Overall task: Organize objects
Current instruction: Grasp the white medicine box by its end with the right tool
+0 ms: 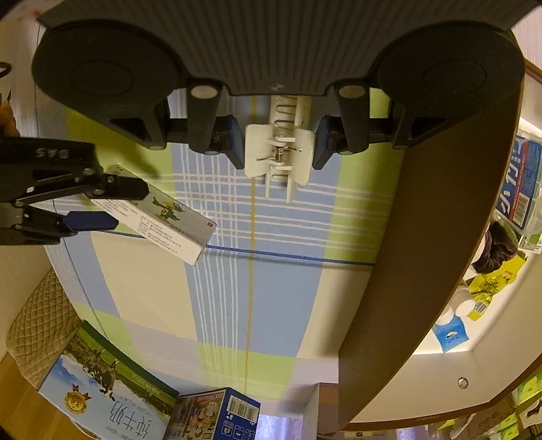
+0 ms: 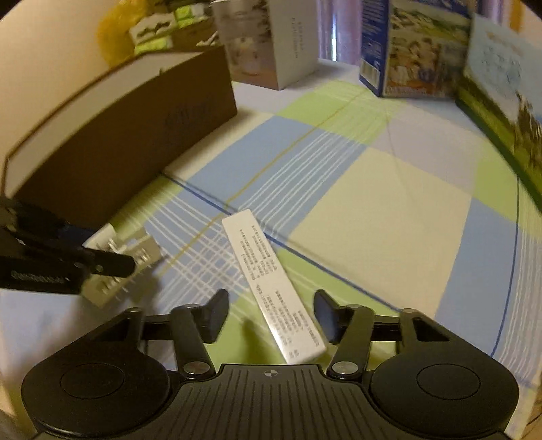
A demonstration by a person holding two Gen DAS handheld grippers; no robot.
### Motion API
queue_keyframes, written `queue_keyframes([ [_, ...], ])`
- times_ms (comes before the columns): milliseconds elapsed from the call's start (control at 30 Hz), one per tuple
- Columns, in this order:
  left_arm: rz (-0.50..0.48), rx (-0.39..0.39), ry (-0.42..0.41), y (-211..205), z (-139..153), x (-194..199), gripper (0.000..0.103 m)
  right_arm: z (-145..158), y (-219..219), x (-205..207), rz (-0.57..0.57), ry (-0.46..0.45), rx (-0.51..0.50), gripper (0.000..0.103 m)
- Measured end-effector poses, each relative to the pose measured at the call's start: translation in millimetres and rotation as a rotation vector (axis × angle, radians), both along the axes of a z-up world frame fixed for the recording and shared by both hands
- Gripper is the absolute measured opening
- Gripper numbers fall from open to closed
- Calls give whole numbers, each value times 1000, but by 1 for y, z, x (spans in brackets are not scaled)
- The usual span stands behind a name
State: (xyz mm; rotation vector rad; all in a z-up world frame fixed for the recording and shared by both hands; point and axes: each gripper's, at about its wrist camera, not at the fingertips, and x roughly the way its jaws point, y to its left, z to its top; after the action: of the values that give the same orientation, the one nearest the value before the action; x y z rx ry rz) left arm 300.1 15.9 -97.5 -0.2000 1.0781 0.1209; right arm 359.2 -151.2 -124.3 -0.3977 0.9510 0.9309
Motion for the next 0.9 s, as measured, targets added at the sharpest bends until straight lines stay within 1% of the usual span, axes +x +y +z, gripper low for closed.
queue_keyframes([
  [33, 4, -3, 1, 1, 0, -1, 36, 0, 3, -3, 10, -15, -10, 29],
  [133, 7, -12, 6, 0, -2, -6, 36, -3, 7, -7, 21, -11, -14, 23],
  [300, 19, -24, 17, 0, -4, -17, 36, 0, -8, -24, -17, 31, -26, 23],
  [467, 10, -38, 28, -4, -5, -36, 36, 5, -31, -53, -58, 82, -38, 23],
  [667, -12, -62, 51, -15, -3, -63, 36, 11, -55, -94, -55, 137, -67, 23],
  [767, -26, -72, 59, -20, -3, -74, 36, 12, -58, -107, -50, 159, -75, 23],
  [900, -39, -66, 64, -23, -5, -78, 36, 9, -52, -111, -49, 174, -94, 24],
])
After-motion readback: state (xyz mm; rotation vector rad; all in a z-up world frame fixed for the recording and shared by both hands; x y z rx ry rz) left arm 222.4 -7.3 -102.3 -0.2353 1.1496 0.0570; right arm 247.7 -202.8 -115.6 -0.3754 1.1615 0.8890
